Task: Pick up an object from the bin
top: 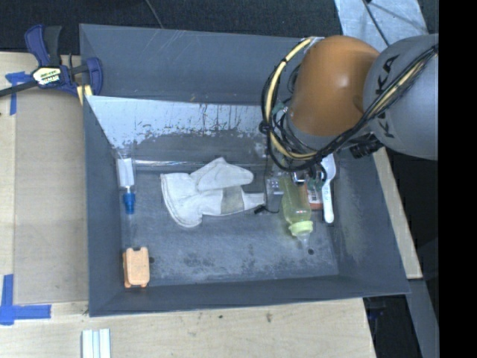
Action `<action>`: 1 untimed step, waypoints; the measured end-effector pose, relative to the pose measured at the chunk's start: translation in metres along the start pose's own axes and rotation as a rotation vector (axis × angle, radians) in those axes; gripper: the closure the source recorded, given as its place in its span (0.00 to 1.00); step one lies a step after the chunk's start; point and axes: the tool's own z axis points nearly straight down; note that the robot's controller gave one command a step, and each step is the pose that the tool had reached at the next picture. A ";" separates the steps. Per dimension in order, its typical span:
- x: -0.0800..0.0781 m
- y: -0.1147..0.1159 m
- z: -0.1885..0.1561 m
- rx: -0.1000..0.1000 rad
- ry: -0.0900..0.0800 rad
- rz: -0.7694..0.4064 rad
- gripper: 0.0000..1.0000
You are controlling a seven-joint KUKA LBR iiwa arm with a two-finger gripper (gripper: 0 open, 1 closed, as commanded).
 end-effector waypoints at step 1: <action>-0.002 0.000 -0.005 0.000 -0.008 0.000 0.00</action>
Offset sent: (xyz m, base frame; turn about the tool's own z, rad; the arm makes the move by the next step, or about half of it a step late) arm 0.0246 0.0036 -0.0876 0.0322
